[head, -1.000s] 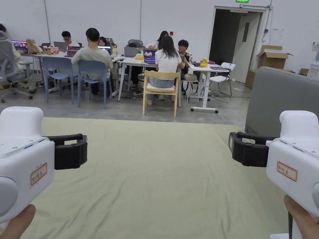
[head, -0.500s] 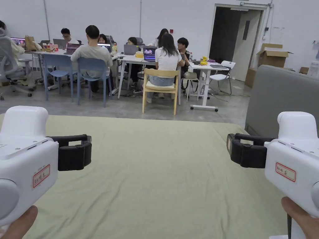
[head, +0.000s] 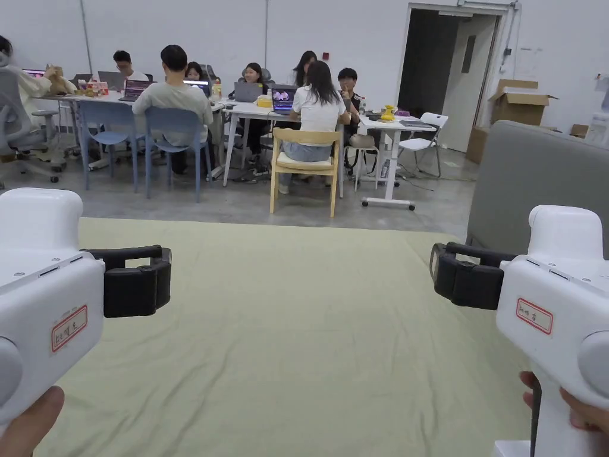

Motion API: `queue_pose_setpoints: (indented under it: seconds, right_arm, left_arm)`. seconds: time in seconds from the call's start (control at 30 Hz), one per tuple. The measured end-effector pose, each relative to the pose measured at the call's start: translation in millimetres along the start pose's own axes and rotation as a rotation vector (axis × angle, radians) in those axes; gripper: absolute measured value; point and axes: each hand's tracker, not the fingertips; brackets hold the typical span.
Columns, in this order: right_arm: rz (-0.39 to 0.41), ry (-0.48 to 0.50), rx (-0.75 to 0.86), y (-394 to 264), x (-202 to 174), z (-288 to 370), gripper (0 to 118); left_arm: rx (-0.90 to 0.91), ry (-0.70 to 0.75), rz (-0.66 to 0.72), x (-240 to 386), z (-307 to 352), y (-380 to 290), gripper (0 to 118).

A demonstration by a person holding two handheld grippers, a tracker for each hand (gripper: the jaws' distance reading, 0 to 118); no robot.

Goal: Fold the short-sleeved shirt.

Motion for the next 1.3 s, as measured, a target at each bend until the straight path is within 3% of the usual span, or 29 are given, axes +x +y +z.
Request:
queue_pose_setpoints:
  seconds: [0.1,0.2,0.23,0.4,0.63,0.77,1.1,1.3]
  right_arm:
    - [-0.034,-0.013,-0.006,2,-3,3,118]
    - [-0.014,-0.02,-0.029,2,-5,6,118]
    - [-0.025,0.041,-0.003,1,-3,7,118]
    - [-0.025,0.148,-0.005,4,4,5,118]
    - [-0.038,0.154,0.025,4,9,11,118]
    - [0.033,0.109,0.051,1,5,12,118]
    - [0.015,0.087,0.052,-1,8,10,118]
    - [0.057,0.061,0.063,0,4,11,118]
  left_arm:
    - [-0.001,0.002,0.004,0,0,0,116]
    - [-0.007,-0.004,0.014,1,-2,-1,116]
    - [-0.009,-0.007,0.015,2,-2,-1,116]
    - [-0.019,-0.017,0.002,6,-4,-3,116]
    - [-0.025,-0.023,0.002,10,-7,-4,116]
    - [-0.012,-0.024,-0.003,11,-6,-3,116]
    - [0.004,-0.01,-0.017,12,-3,-3,116]
    - [0.016,-0.008,-0.013,11,-2,-1,116]
